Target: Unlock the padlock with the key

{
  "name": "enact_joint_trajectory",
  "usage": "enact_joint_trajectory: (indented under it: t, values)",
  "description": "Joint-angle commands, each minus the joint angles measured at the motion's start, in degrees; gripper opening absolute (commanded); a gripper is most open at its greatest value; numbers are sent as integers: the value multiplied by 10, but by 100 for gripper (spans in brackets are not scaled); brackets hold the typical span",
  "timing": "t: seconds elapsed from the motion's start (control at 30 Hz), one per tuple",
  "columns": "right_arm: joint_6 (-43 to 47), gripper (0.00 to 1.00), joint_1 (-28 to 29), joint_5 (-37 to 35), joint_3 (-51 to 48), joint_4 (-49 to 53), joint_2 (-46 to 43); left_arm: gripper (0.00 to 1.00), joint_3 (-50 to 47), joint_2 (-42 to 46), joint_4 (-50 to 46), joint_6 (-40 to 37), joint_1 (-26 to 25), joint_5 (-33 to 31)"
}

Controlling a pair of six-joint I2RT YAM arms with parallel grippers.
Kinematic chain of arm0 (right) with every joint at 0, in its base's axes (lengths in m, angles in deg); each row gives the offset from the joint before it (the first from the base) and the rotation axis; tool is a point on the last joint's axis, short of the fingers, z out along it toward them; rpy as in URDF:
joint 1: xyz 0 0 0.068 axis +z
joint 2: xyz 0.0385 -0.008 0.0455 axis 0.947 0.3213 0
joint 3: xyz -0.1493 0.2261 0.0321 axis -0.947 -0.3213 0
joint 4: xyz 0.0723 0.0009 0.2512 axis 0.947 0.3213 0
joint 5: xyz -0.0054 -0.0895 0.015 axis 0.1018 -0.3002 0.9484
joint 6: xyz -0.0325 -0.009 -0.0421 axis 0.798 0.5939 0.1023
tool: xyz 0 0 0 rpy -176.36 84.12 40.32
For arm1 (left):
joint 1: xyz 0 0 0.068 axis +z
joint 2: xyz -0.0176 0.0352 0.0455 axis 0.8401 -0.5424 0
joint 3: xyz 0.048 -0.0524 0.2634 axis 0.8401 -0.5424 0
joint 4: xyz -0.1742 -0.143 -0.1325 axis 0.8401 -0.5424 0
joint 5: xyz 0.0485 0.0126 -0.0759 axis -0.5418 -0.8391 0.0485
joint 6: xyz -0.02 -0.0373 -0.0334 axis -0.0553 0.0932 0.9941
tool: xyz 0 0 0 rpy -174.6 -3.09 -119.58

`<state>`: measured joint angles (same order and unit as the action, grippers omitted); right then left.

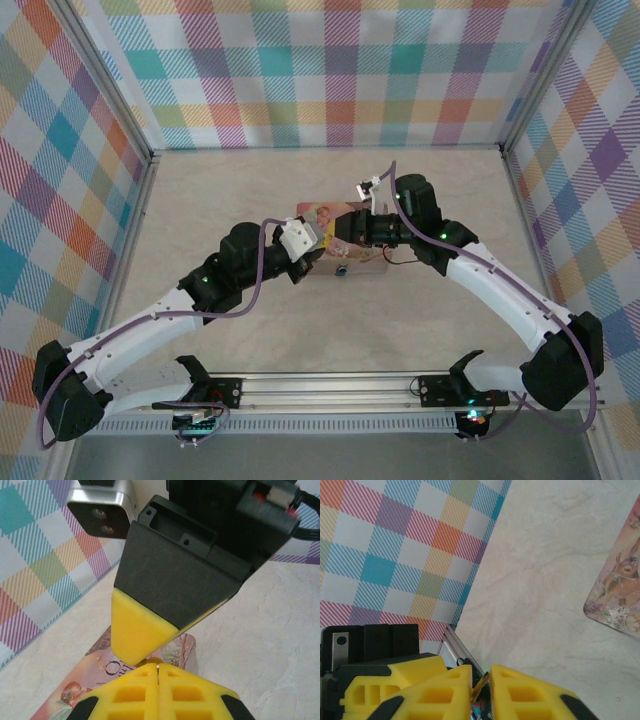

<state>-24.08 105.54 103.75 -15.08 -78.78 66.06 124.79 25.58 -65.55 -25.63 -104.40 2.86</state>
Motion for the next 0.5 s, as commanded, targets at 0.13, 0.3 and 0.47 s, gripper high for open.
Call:
enact_joint_trajectory:
  t: [0.13,0.3,0.47]
  values:
    - [-7,0,4,18,-1,-42,-2,0,-12,9,36,2,-9,-8]
    - [1,0,3,2,-7,-39,-7,29,-22,18,44,25,-8,-35]
    - [16,0,-17,9,-5,-30,-16,48,-32,43,30,78,-7,-64]
